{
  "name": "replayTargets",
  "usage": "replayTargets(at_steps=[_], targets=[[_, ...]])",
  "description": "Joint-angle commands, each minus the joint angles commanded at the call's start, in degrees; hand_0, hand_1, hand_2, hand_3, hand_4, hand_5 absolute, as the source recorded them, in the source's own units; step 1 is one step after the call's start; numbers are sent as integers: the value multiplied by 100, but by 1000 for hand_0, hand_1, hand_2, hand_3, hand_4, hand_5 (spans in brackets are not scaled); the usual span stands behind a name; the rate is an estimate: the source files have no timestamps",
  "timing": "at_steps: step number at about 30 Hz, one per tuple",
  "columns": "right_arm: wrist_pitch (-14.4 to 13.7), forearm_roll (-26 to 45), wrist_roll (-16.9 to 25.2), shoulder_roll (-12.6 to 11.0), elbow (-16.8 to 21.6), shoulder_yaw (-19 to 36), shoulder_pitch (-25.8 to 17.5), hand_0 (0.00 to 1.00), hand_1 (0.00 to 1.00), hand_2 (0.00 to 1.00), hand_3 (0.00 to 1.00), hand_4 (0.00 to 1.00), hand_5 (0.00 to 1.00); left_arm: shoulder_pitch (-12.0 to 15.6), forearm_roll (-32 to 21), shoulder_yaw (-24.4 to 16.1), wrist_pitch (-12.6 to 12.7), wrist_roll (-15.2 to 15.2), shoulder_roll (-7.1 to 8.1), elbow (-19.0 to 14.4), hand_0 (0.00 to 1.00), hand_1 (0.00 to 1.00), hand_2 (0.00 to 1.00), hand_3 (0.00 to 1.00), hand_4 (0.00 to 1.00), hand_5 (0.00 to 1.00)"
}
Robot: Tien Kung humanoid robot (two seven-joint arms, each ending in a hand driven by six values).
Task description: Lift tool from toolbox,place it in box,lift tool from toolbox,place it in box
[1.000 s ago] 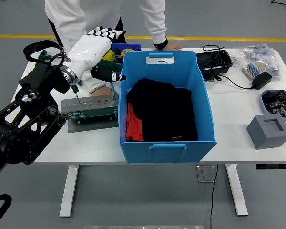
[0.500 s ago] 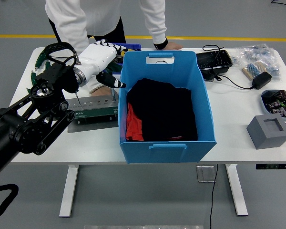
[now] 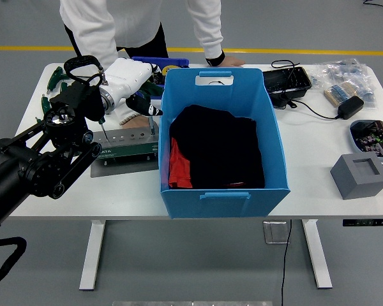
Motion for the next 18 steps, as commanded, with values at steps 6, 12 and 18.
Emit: replayTargets(at_steps=[6,12,18], targets=[[4,27,0,-12,0,-40,24,683,664,728,575,774,691,-8,0,-17,209,-53,-43,190,469,469,478,603,998,413],[7,41,-1,-24,0,-74,47,683,664,728,575,775,690,-7,0,-1,409,-56,-64,346,438,426,440,568,998,413],[7,74,8,-36,0,-100,70,683,664,728,575,776,690,-28,0,13,462,-21,-66,448,430,396,411,460,998,420]])
